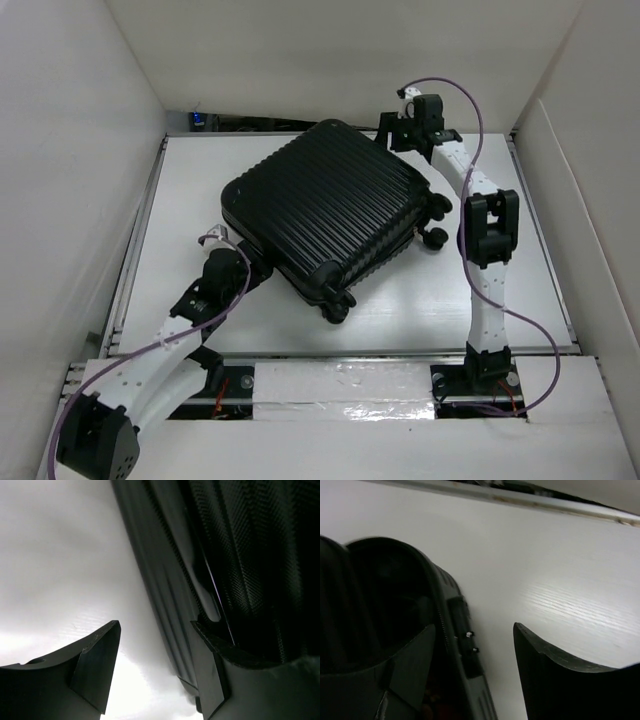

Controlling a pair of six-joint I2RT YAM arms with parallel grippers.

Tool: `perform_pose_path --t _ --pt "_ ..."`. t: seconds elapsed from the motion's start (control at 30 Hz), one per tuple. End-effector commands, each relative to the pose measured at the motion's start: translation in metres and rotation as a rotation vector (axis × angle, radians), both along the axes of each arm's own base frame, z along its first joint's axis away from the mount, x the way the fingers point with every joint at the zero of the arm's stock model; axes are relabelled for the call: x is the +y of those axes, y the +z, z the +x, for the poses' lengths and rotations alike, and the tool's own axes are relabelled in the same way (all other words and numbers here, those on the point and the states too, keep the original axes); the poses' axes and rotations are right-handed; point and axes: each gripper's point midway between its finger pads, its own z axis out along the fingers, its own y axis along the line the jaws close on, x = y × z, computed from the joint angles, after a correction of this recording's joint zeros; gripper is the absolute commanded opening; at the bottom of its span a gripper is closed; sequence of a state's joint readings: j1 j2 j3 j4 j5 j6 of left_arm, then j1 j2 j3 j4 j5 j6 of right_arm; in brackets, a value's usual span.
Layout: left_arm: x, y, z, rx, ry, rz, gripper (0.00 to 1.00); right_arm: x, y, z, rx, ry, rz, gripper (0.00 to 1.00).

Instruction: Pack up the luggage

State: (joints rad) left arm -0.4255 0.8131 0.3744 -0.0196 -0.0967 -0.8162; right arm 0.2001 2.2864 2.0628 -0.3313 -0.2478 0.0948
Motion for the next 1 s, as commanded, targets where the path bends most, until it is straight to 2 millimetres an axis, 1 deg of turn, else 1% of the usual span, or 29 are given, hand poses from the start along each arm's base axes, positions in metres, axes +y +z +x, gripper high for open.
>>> perform_pose_path --t 0.0,0.03,0.07,0.1,0.17,0.2,0.23,0.27,0.3,0.33,0.37,0.4,0.43,0.47,0.5,0.53,0.57,0.6,0.63,0.67,0.7,0.73,0.77,0.8,0.87,0.9,0.93,0.97 --pt "-0.012 0.047 0.008 -0.174 -0.018 -0.099 0.55 0.055 0.081 -0.033 -0.036 0.235 0.188 0.75" --pt "-0.005 0.054 0.008 -0.202 0.003 -0.082 0.54 0.039 0.094 -0.031 -0.057 0.226 0.198 0.77" --pt "-0.002 0.058 0.008 -0.214 0.009 -0.071 0.54 0.03 0.097 -0.033 -0.06 0.218 0.201 0.79" --pt "0.001 0.062 0.008 -0.234 0.008 -0.049 0.54 0.021 0.135 -0.04 -0.14 0.21 0.214 0.83" --pt "-0.002 0.071 0.01 -0.256 -0.015 -0.046 0.54 0.002 0.163 -0.05 -0.209 0.176 0.226 0.86" --pt "-0.007 0.068 0.009 -0.242 -0.041 -0.047 0.53 -0.015 0.157 -0.056 -0.205 0.14 0.234 0.87" --pt "-0.011 0.068 0.009 -0.239 -0.059 -0.054 0.52 -0.026 0.195 -0.078 -0.283 0.127 0.232 0.87" --pt "-0.014 0.068 0.01 -0.242 -0.073 -0.063 0.48 -0.033 0.201 -0.09 -0.302 0.11 0.231 0.86" --pt "-0.02 0.065 0.009 -0.23 -0.1 -0.075 0.47 -0.037 0.215 -0.102 -0.365 0.095 0.234 0.79" --pt "-0.022 0.062 0.008 -0.225 -0.111 -0.083 0.47 -0.046 0.21 -0.137 -0.38 0.057 0.224 0.71" --pt "-0.024 0.06 0.008 -0.234 -0.12 -0.093 0.46 -0.045 0.209 -0.156 -0.408 0.048 0.225 0.65" --pt "-0.027 0.06 0.008 -0.239 -0.129 -0.102 0.46 -0.043 0.21 -0.173 -0.446 0.034 0.239 0.44" --pt "-0.031 0.06 0.007 -0.238 -0.149 -0.117 0.46 -0.038 0.173 -0.192 -0.406 0.024 0.226 0.26" --pt "-0.033 0.063 0.008 -0.248 -0.156 -0.126 0.46 -0.035 0.191 -0.225 -0.465 0.045 0.234 0.15" --pt "-0.034 0.065 0.009 -0.251 -0.159 -0.13 0.46 -0.027 0.18 -0.243 -0.454 0.07 0.234 0.01" --pt "-0.037 0.066 0.007 -0.252 -0.173 -0.14 0.45 0.0 0.173 -0.269 -0.459 0.16 0.252 0.0" --pt "-0.038 0.066 0.006 -0.254 -0.178 -0.147 0.43 0.009 0.146 -0.3 -0.44 0.211 0.26 0.0" --pt "-0.038 0.065 0.004 -0.254 -0.183 -0.151 0.37 0.019 0.135 -0.317 -0.433 0.248 0.276 0.0" --pt "-0.036 0.068 0.001 -0.273 -0.178 -0.158 0.35 0.026 0.128 -0.33 -0.442 0.264 0.289 0.0" --pt "-0.033 0.058 -0.003 -0.253 -0.172 -0.149 0.28 0.042 0.095 -0.354 -0.382 0.327 0.292 0.0" --pt "-0.03 0.062 -0.006 -0.276 -0.165 -0.154 0.24 0.043 0.097 -0.369 -0.403 0.339 0.313 0.0" --pt "-0.028 0.058 -0.009 -0.274 -0.166 -0.152 0.18 0.044 0.087 -0.375 -0.389 0.333 0.311 0.0" --pt "-0.029 0.05 -0.015 -0.269 -0.181 -0.158 0.02 0.052 0.071 -0.39 -0.356 0.362 0.329 0.0" --pt "-0.03 0.047 -0.018 -0.267 -0.19 -0.159 0.0 0.054 0.062 -0.394 -0.335 0.367 0.328 0.0" --pt "-0.04 0.039 -0.026 -0.26 -0.264 -0.174 0.0 0.059 0.052 -0.395 -0.32 0.36 0.331 0.0" --pt "-0.045 0.032 -0.03 -0.241 -0.306 -0.168 0.0 0.057 0.043 -0.391 -0.286 0.329 0.325 0.05" --pt "-0.047 0.029 -0.031 -0.232 -0.328 -0.163 0.0 0.045 0.028 -0.374 -0.252 0.207 0.275 0.07" --pt "-0.05 0.031 -0.032 -0.243 -0.352 -0.162 0.0 0.037 0.021 -0.367 -0.222 0.138 0.247 0.07"
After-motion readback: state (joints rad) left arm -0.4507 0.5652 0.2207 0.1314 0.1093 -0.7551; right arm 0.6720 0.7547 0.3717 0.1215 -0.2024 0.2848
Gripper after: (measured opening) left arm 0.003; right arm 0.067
